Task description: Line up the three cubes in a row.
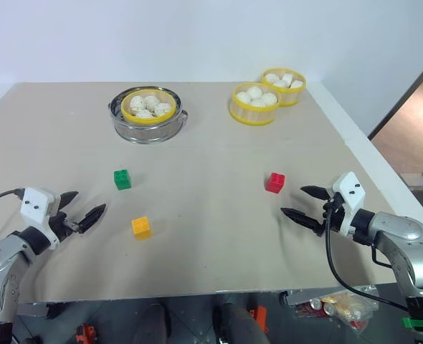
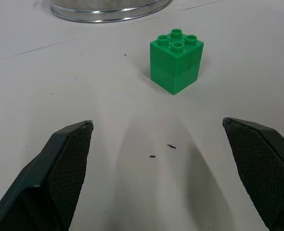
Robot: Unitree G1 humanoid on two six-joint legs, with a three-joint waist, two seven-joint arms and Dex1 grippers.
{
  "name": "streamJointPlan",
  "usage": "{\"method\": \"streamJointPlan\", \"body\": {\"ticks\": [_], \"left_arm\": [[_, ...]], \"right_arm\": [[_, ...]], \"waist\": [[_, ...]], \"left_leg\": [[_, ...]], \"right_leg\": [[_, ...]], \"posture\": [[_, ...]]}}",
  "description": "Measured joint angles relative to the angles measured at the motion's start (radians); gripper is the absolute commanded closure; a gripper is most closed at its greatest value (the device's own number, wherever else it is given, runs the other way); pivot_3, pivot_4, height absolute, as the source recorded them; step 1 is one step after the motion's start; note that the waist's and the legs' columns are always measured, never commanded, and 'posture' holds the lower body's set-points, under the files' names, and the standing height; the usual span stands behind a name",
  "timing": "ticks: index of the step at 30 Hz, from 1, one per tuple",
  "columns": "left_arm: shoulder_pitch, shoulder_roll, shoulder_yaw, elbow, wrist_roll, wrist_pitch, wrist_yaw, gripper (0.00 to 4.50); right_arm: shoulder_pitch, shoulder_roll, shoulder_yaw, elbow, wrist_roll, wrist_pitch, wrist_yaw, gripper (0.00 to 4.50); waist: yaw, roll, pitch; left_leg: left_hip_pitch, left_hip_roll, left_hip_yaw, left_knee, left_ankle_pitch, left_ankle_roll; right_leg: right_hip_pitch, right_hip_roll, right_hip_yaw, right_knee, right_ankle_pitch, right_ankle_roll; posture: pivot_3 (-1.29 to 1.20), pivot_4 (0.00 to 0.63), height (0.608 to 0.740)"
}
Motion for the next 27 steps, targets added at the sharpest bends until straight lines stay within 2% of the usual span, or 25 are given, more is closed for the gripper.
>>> {"method": "streamJointPlan", "body": {"ticks": [18,22,27], "left_arm": [[0.015,-0.007,0.0,0.006,-0.034,-0.005,-0.076,0.02],[0.019,0.025,0.0,-0.033,-0.051,-0.058,-0.172,0.02],[-0.031,0.121,-0.05,-0.23,-0.172,0.025,-0.309,0.02]], "right_arm": [[0.031,0.01,0.0,0.0,-0.001,-0.009,-0.007,0.0],[0.03,0.012,0.0,0.006,-0.001,-0.038,-0.005,0.0],[-0.045,-0.006,0.0,0.046,-0.005,-0.088,0.027,0.0]], "waist": [[0.0,0.0,0.0],[0.0,0.0,0.0],[-0.001,0.001,0.0]], "left_leg": [[0.0,0.0,0.0,0.0,0.0,0.0],[0.0,0.0,0.0,0.0,0.0,0.0],[0.0,-0.001,0.001,0.002,0.0,0.0]], "right_leg": [[0.0,0.0,0.0,0.0,0.0,0.0],[0.0,0.0,0.0,0.0,0.0,0.0],[0.001,0.0,0.001,0.0,0.001,0.001]], "posture": [[0.0,0.15,0.74],[0.0,0.15,0.74],[0.0,0.15,0.74]]}}
